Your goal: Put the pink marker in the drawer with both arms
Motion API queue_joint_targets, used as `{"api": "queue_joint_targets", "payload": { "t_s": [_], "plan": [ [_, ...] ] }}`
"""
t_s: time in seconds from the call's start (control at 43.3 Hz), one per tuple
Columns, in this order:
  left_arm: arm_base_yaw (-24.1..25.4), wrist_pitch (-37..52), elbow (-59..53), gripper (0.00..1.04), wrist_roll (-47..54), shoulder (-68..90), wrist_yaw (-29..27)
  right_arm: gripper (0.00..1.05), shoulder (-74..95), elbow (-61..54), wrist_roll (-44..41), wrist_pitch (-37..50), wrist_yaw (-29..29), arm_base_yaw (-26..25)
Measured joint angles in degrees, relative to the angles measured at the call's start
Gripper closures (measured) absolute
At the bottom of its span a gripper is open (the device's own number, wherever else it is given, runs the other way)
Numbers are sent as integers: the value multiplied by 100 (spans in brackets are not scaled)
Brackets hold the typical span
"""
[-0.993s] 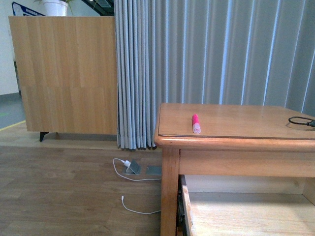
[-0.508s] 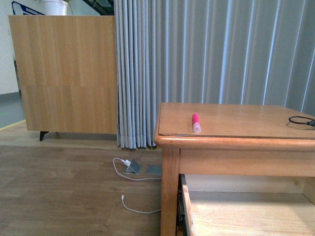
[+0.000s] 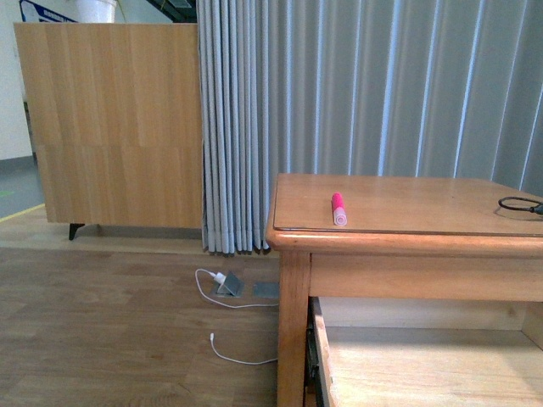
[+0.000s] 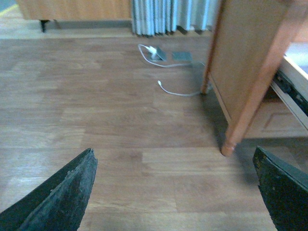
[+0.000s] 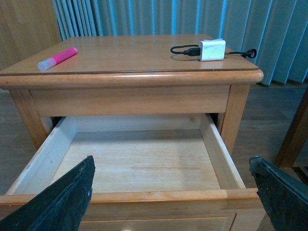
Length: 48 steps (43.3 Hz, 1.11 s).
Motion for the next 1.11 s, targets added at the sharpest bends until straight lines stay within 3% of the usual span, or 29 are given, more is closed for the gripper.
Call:
{"api": "queue_joint_targets", "payload": {
  "t_s": [0.323,0.439,0.762,1.109],
  "plan": [
    [-695,2741,1283,6,267,3753,330,8,2,0,-2,0,2,0],
    [-977,3281,2072,6,269,5130,479,8,0,0,-2,0,0,0],
    [-1650,3462,4959,6,-33,7978,485,8,0,0,-2,0,0,0],
    [-2107,2597,8015,6,-387,10253,365,8,0,0,-2,0,0,0]
  ]
}}
